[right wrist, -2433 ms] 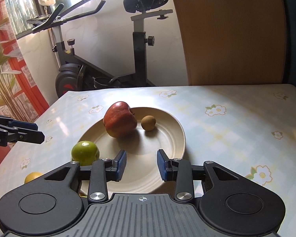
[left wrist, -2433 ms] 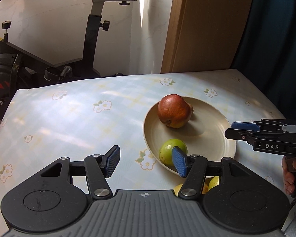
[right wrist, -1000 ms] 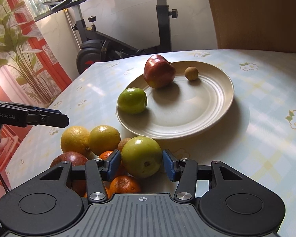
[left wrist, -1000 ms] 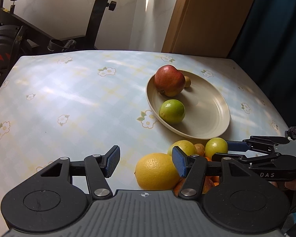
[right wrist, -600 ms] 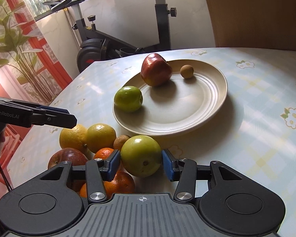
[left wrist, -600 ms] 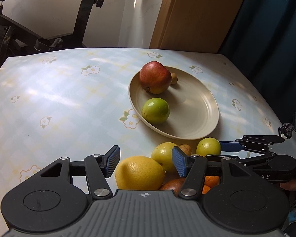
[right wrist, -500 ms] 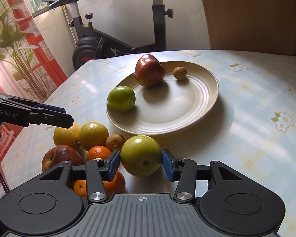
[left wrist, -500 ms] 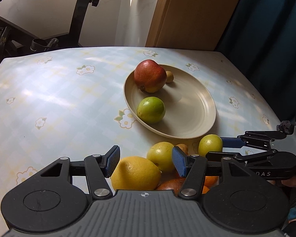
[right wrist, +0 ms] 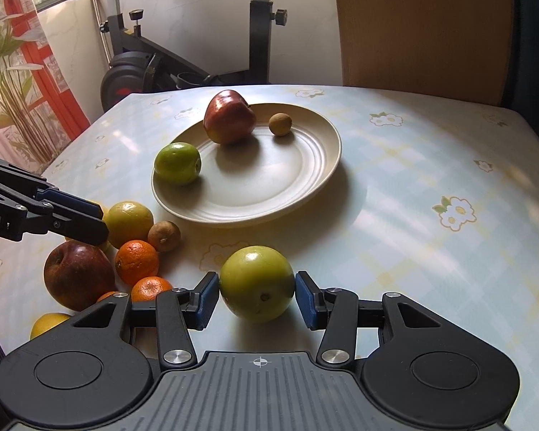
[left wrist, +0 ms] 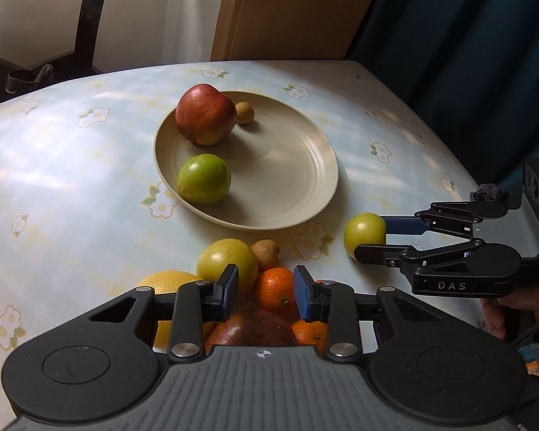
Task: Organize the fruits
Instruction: 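Grasp an orange with the left gripper and lift it while the right gripper holds the apple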
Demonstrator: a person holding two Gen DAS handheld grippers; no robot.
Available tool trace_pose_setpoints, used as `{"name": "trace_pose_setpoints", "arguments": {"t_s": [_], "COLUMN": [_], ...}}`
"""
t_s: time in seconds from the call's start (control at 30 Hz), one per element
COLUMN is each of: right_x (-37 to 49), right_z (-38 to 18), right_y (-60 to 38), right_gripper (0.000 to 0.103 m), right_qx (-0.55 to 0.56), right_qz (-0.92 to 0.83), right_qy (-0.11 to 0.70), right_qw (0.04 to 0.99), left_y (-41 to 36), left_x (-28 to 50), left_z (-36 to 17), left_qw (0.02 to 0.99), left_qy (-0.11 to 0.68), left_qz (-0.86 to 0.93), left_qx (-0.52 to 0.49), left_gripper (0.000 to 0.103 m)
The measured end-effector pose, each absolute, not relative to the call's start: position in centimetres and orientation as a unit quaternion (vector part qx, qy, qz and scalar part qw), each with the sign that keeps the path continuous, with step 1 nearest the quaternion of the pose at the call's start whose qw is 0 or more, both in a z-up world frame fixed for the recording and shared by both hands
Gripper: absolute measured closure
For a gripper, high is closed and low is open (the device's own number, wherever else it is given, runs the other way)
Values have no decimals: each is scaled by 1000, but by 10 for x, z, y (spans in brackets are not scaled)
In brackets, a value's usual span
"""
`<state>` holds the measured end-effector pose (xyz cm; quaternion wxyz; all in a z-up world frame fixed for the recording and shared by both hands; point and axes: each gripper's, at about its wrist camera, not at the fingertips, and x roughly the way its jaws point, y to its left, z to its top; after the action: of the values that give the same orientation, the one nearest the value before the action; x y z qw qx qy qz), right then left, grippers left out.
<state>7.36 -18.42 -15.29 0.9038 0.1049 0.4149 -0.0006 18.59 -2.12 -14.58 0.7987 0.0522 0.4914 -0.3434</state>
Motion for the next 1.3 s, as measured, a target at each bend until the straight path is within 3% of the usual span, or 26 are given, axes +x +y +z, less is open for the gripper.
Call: {"name": "trace_pose_setpoints", "arguments": {"t_s": [0.37,0.67,0.93,1.07,1.3], "right_x": [70,65,61,60,58], "right_z": [-153,-153,-155,-156,-154], "right_y": [-185,-190,-194,-194,-197], "right_gripper": [60,60,60,60,60], "right_qx": [109,109,118,119,121], "right_qz": [4,6,5,4,1], "right_qy": [411,409,405,404,401], "right_qw": [905,906,907,907,908], "left_y": [-50,-68,-66,-66,-55], "left_x": [197,198,203,202,201], "left_z": [-160,-169,-174,-174,-172], "left_qw": [765,778,787,788,787], "left_qy": [574,576,574,570,572], "left_qz": [-287,-238,-213,-223,-228], "left_qx": [46,80,79,70,36], "left_gripper": [63,53,54,63,64]}}
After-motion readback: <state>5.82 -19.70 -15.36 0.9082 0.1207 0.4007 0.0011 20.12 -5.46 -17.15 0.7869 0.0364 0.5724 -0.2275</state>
